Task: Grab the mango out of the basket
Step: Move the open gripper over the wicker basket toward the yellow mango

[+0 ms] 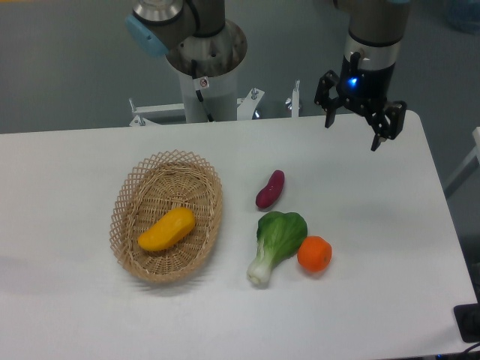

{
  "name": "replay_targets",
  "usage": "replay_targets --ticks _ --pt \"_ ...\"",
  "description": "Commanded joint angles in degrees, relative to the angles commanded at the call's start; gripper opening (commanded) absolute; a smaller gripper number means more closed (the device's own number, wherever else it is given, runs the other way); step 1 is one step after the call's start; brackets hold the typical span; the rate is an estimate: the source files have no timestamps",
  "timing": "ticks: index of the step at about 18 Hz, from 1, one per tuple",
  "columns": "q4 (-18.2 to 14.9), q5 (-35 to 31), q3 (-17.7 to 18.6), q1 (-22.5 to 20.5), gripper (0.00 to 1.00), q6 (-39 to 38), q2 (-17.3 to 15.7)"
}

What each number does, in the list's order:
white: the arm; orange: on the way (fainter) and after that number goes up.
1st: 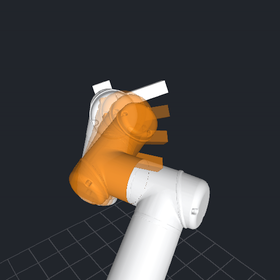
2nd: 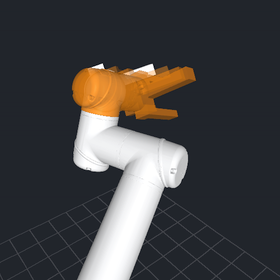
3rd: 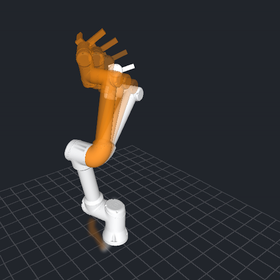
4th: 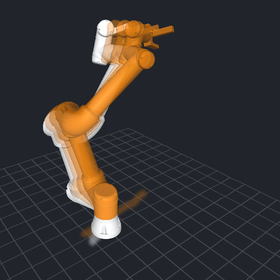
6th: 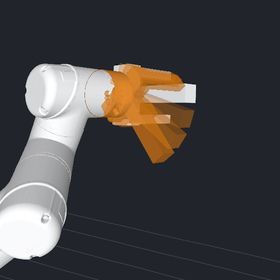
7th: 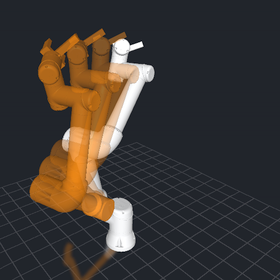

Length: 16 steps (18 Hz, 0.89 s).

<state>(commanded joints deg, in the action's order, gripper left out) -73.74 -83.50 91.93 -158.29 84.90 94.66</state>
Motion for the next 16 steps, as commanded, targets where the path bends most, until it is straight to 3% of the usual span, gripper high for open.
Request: replay_targets --ticks 8,13,16 --pt "0.09 0.35 3.16 0.61 1.0 -0.79 -2.19" --pt "5.0 0.35 6.59 4.03 1.0 -8.33 -3.34" --pt "5.54 0.26 6.68 6.58 1.0 -13.78 -3.16"
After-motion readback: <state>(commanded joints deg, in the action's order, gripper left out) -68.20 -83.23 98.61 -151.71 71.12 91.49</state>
